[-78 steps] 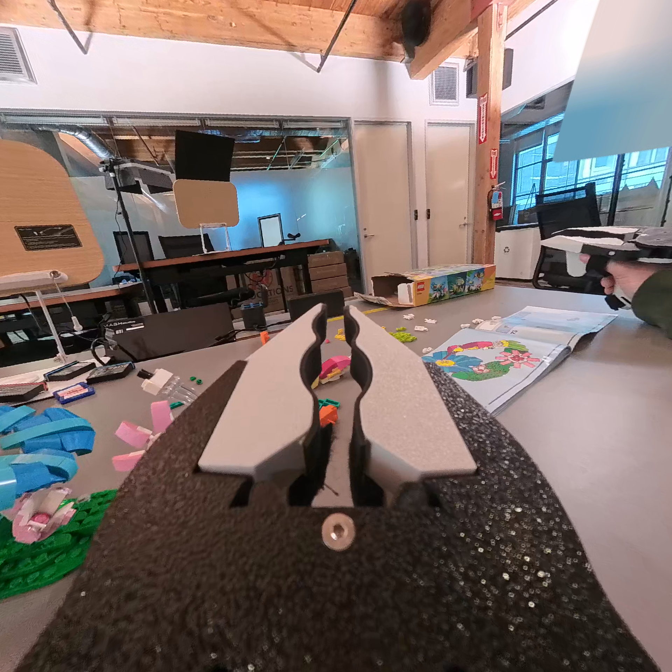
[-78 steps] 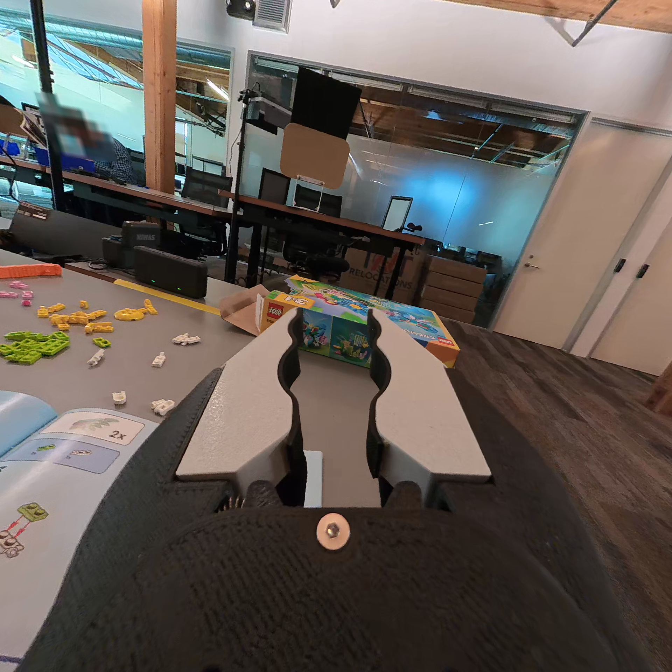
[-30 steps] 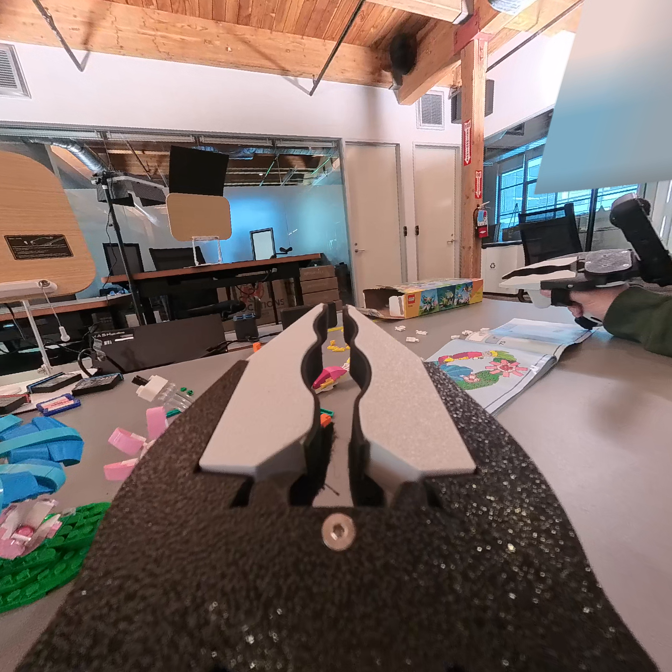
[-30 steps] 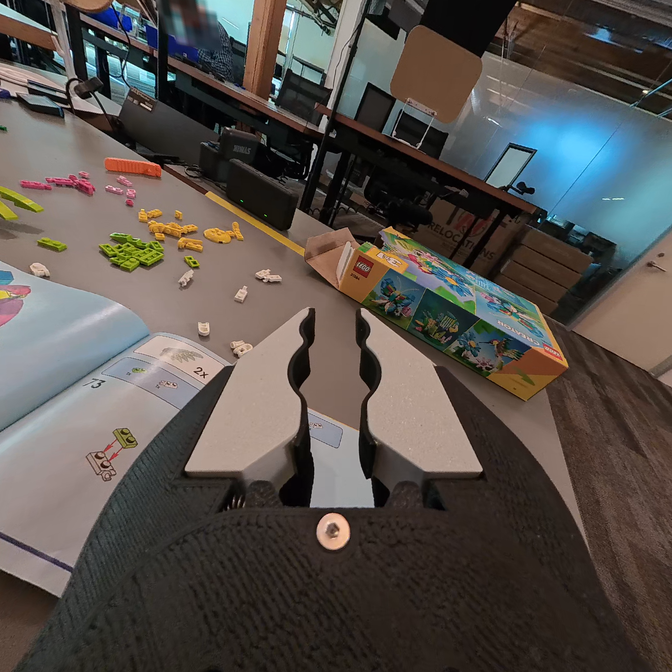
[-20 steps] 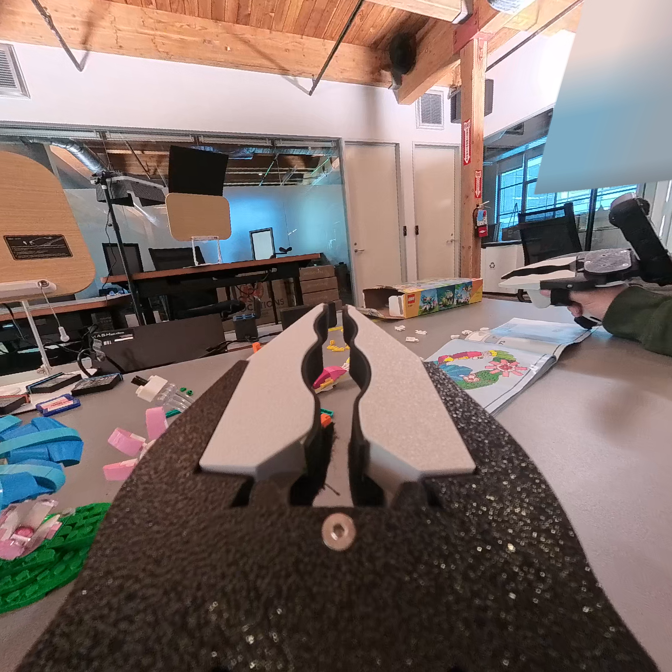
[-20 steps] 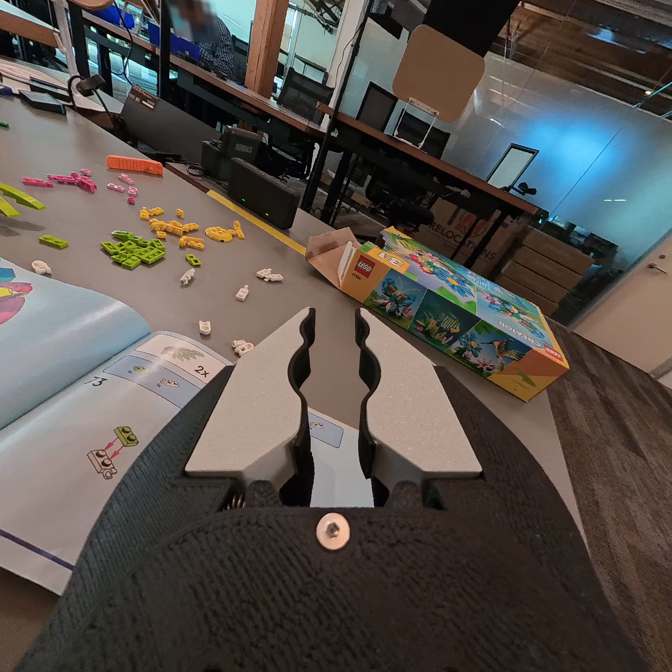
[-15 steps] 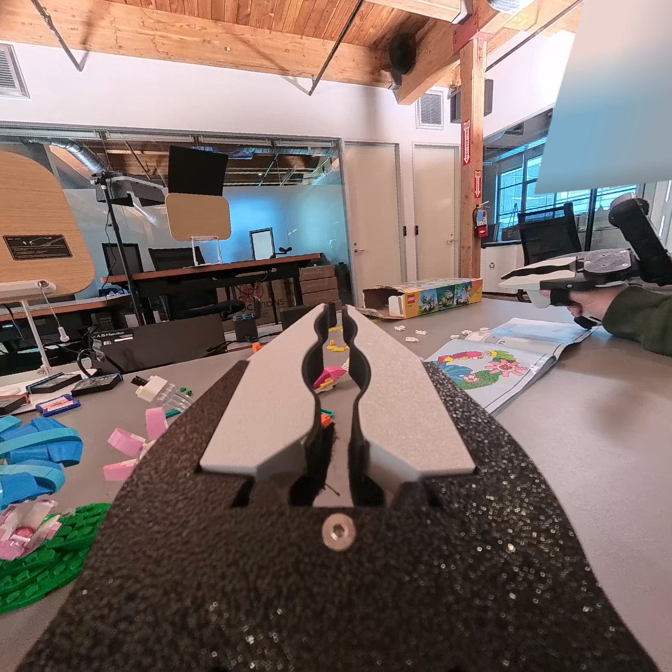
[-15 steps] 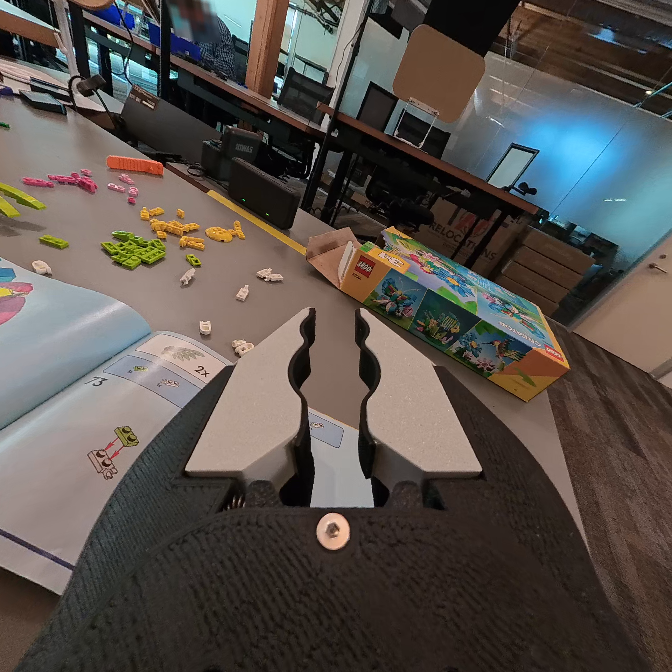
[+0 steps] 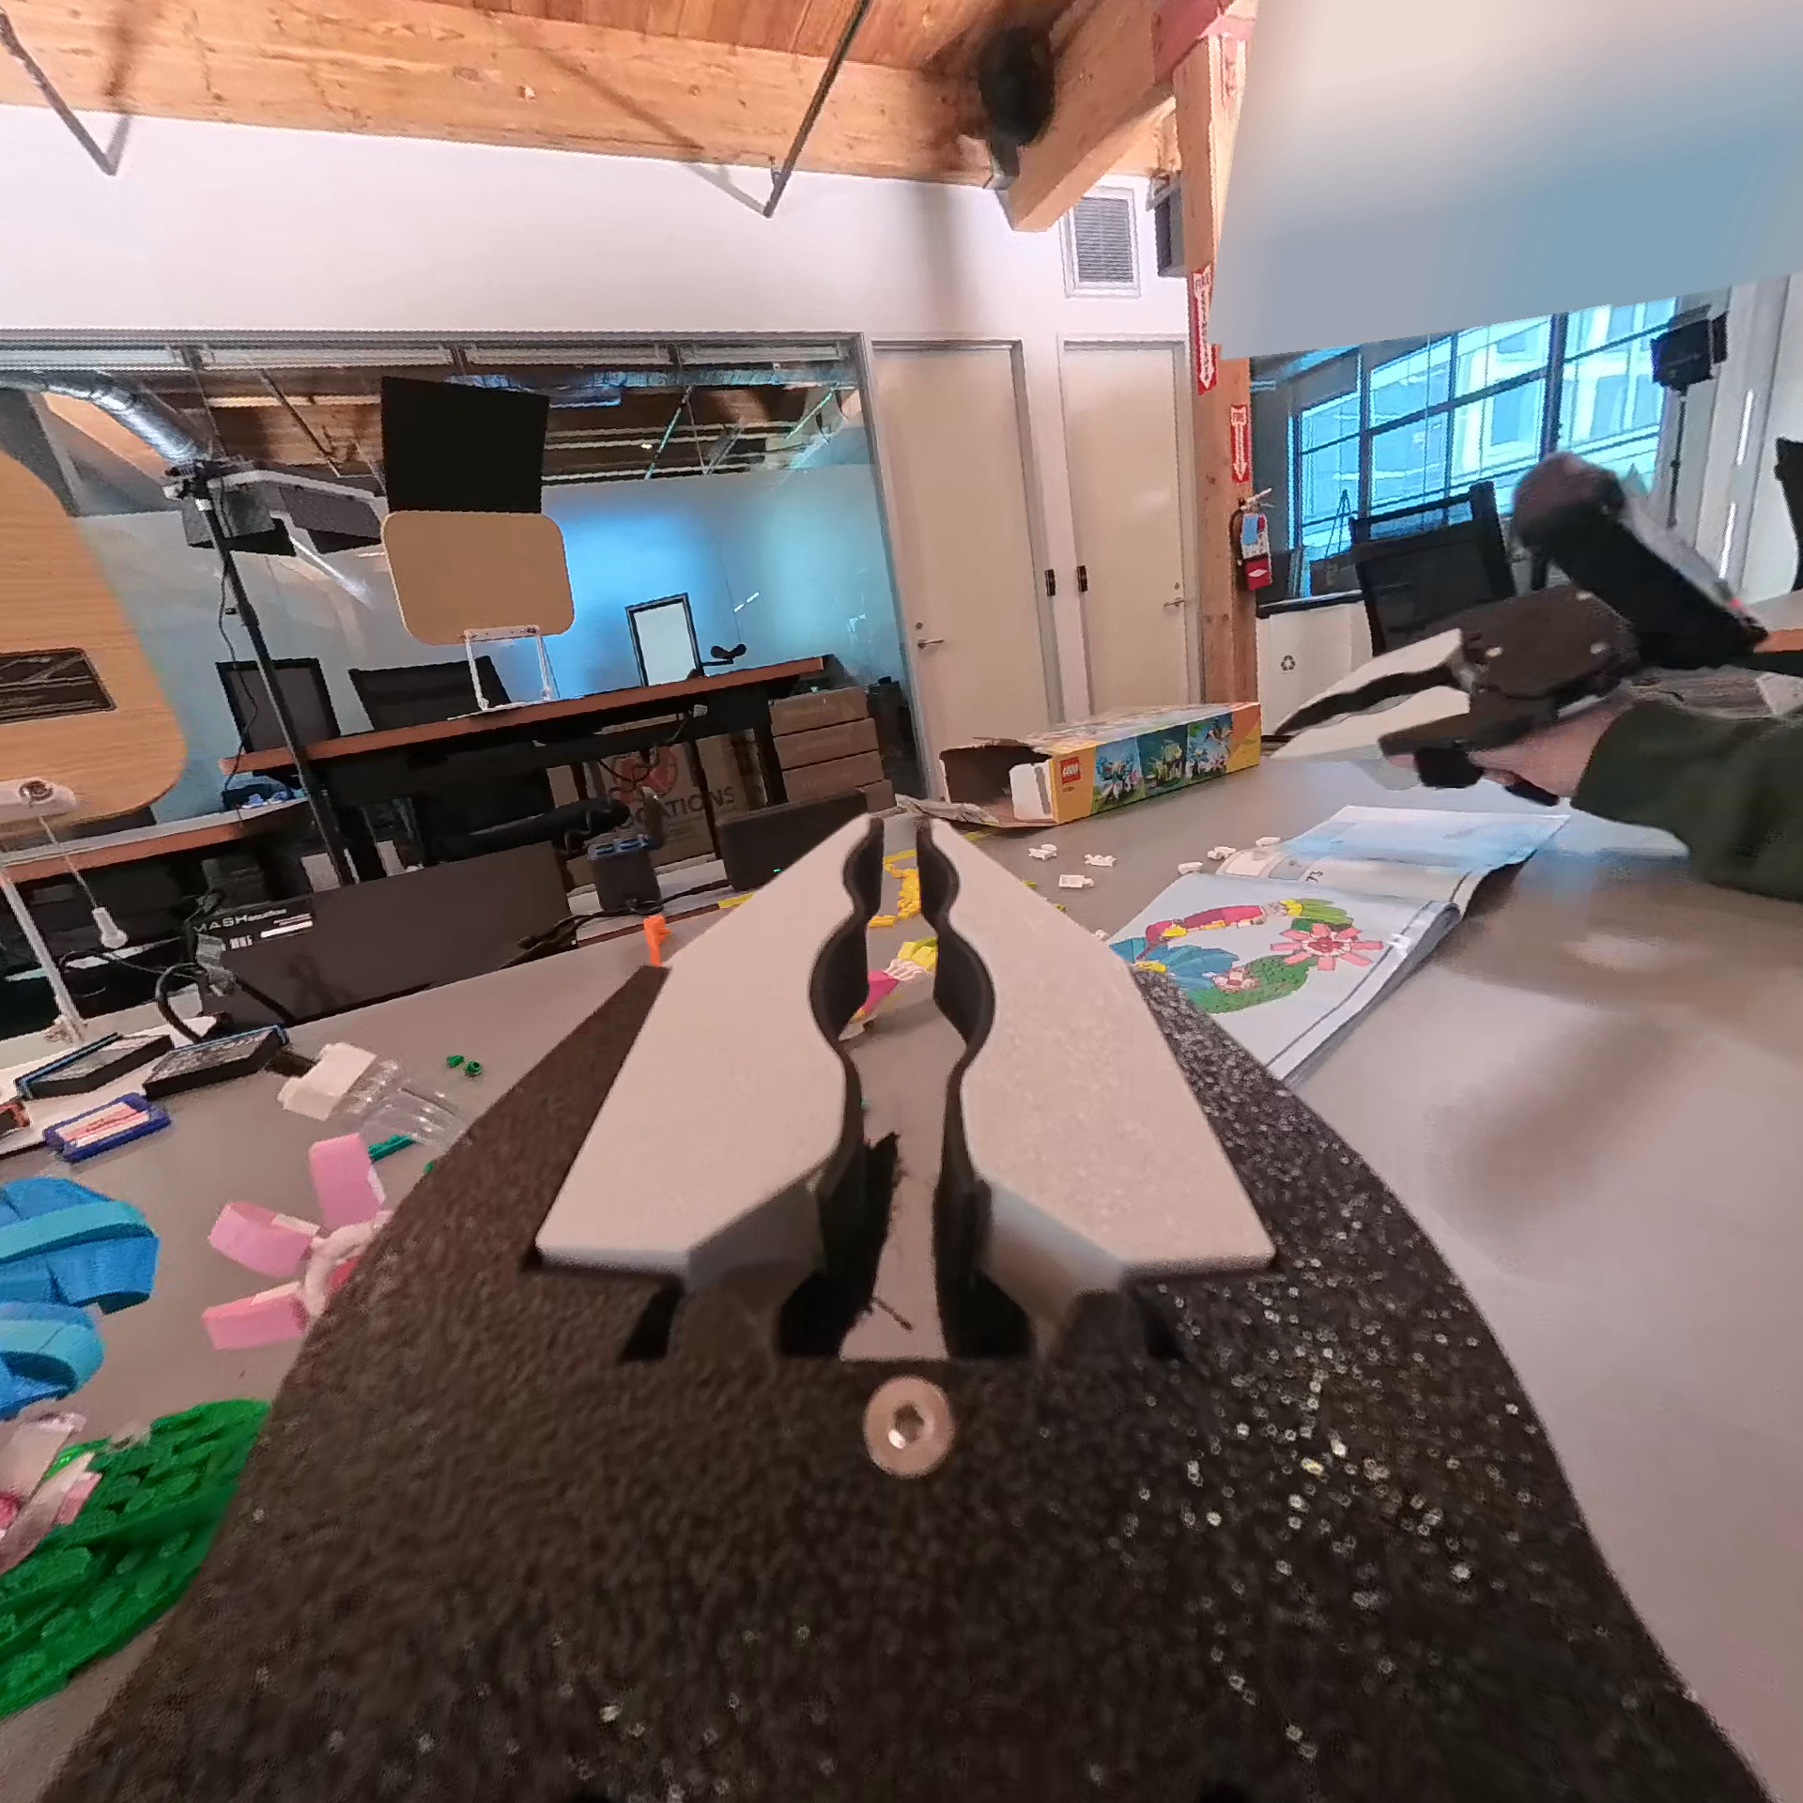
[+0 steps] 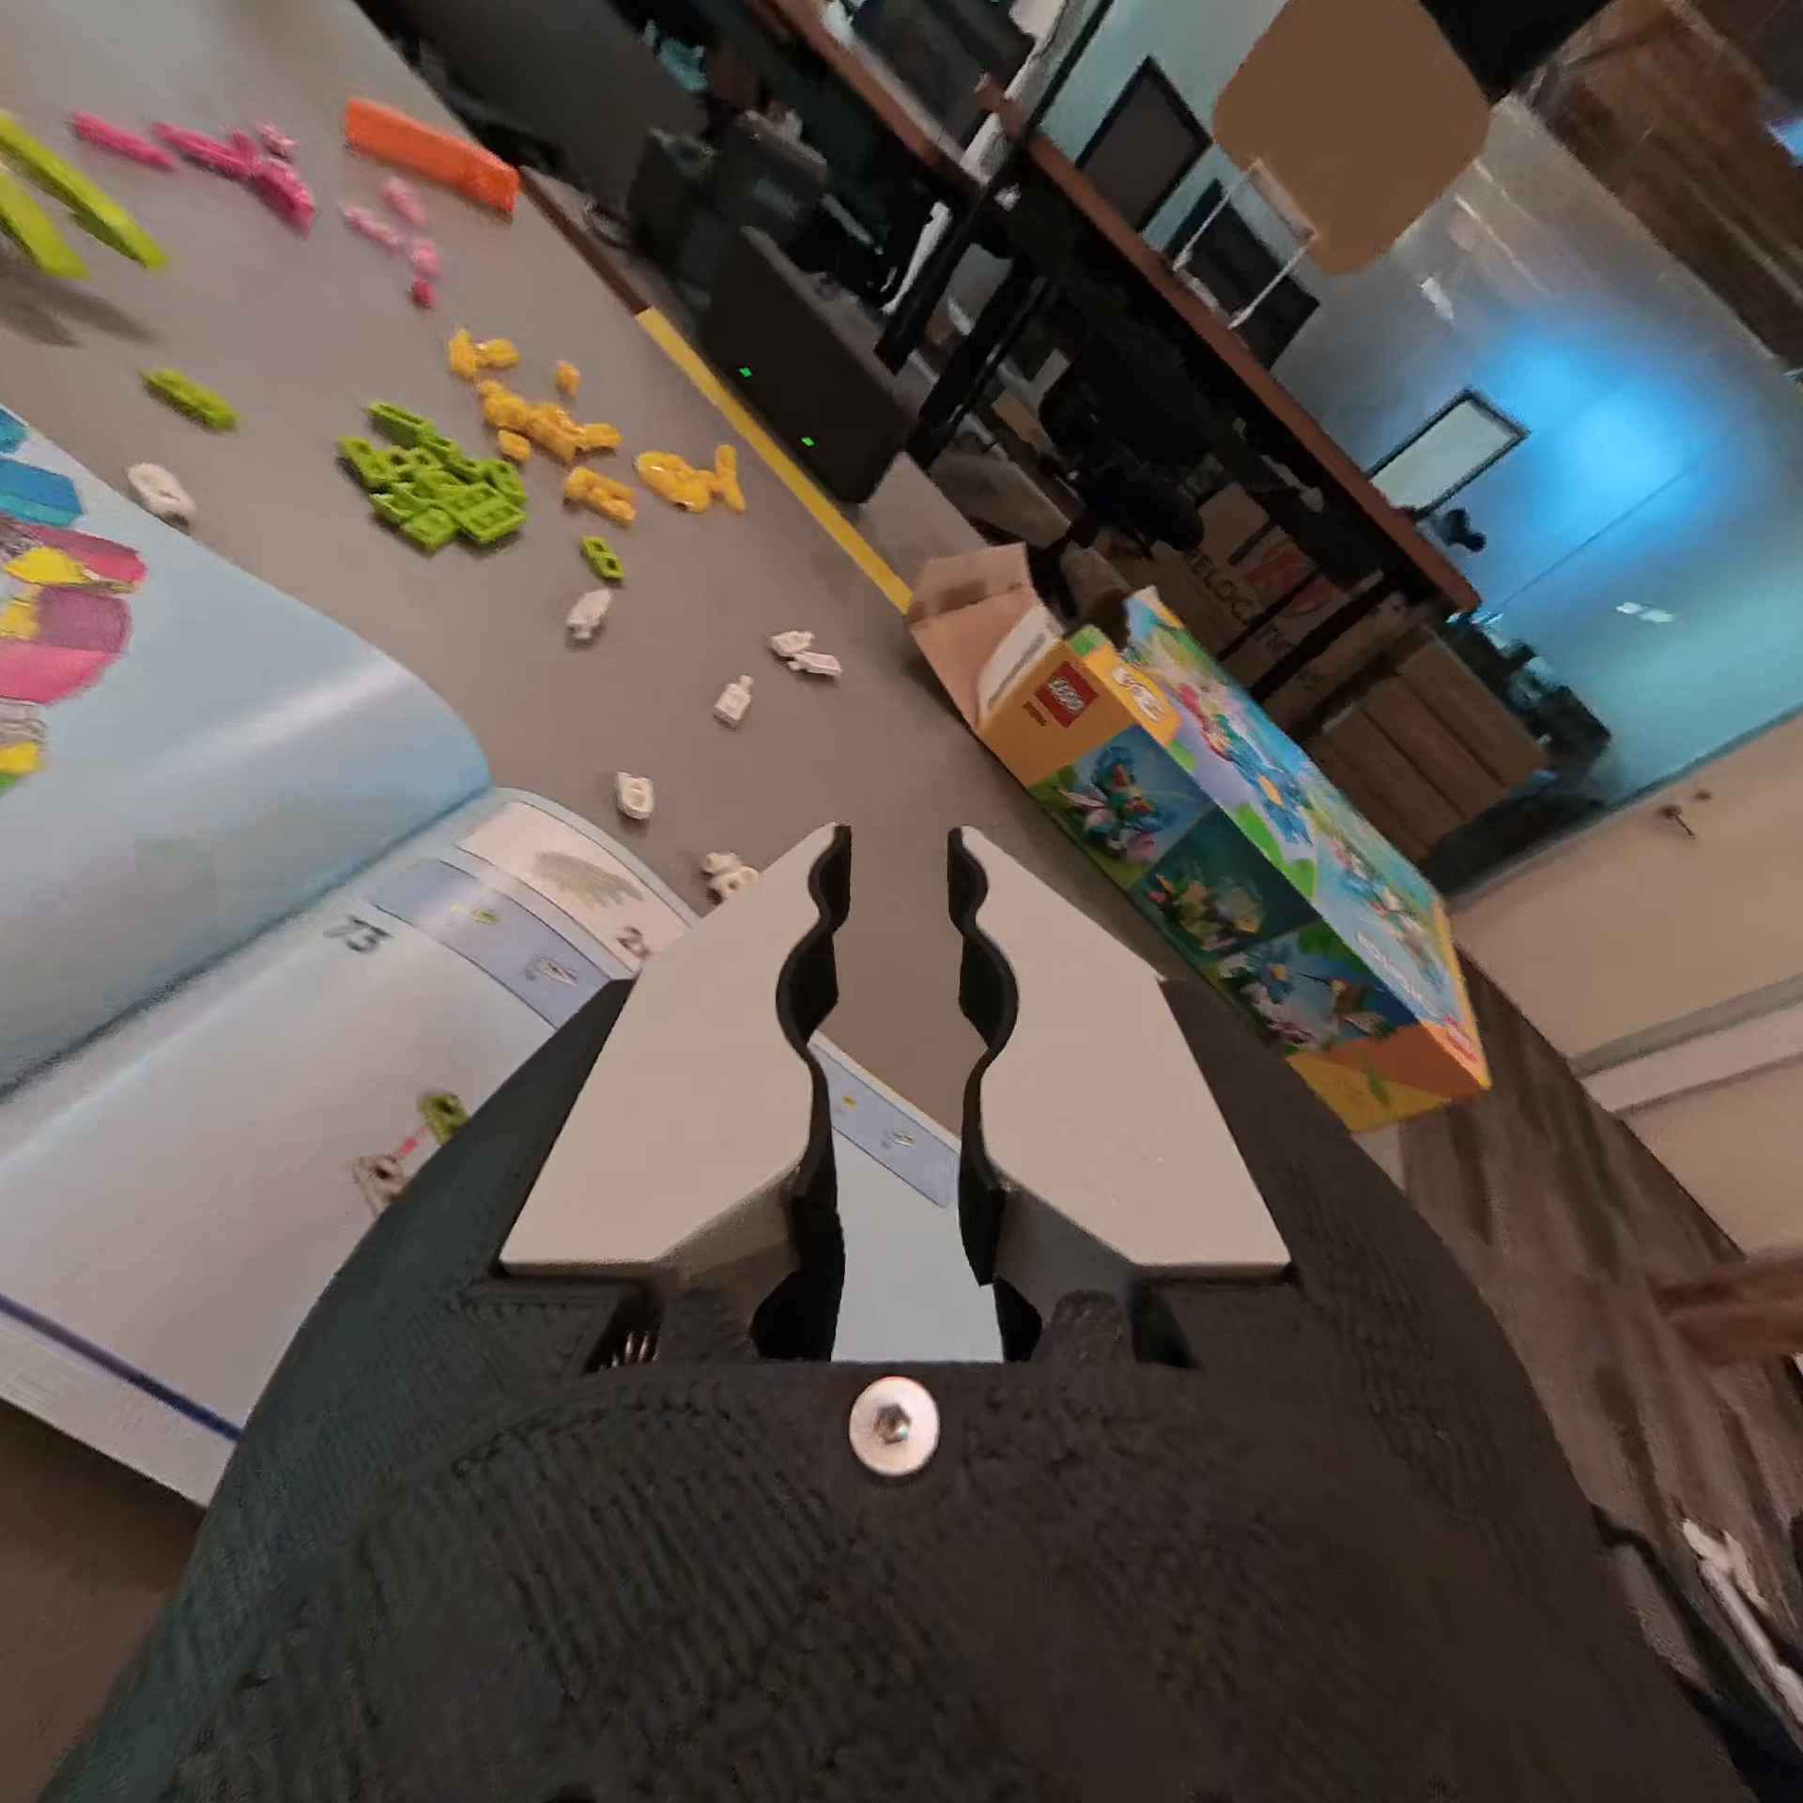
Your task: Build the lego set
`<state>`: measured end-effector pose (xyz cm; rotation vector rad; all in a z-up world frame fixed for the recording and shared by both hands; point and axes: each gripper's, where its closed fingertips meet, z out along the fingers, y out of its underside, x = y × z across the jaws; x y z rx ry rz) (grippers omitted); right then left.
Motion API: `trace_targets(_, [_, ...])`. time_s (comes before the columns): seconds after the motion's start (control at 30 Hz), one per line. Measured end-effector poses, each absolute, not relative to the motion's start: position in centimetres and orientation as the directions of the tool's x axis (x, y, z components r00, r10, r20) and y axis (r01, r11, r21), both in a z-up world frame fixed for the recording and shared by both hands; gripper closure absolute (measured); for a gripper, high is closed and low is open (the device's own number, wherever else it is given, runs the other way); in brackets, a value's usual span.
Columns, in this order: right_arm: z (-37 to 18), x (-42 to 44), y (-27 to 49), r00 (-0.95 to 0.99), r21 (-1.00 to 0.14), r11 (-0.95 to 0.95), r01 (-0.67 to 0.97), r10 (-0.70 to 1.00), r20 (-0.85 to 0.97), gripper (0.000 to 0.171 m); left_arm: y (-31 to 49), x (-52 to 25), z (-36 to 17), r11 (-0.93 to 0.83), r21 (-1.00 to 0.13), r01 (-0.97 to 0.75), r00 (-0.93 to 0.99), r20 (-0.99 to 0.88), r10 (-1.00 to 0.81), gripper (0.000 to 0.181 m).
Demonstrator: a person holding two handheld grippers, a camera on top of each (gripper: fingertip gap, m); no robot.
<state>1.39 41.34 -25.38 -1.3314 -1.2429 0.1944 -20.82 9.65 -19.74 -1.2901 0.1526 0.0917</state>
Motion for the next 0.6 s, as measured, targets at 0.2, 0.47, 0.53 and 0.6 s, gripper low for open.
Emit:
trace_targets(0.2, [-28.2,-5.4,42.3,0.41,-0.852,-0.127,0.509,0.906,0.11,0.161,9.5,-21.1,-19.6,0.288,-0.949,-0.128,0.99,-0.14,-0.019,0.177])
trace_targets(0.47, [-31.2,-9.1,44.3,0.439,-0.757,-0.364,0.542,0.891,-0.114,0.148,9.7,-20.9,-19.7,0.279,-0.95,-0.138,0.988,-0.151,-0.023,0.177])
trace_targets(0.53, [-31.8,-8.8,44.6,0.45,-0.734,-0.361,0.575,0.889,-0.085,0.149,9.6,-21.0,-19.6,0.283,-0.95,-0.13,0.99,-0.142,-0.023,0.178])
trace_targets(0.6, [-32.3,-8.7,44.6,0.45,-0.72,-0.37,0.587,0.888,-0.09,0.148,9.7,-21.1,-19.7,0.28,-0.952,-0.127,0.99,-0.139,-0.025,0.178])
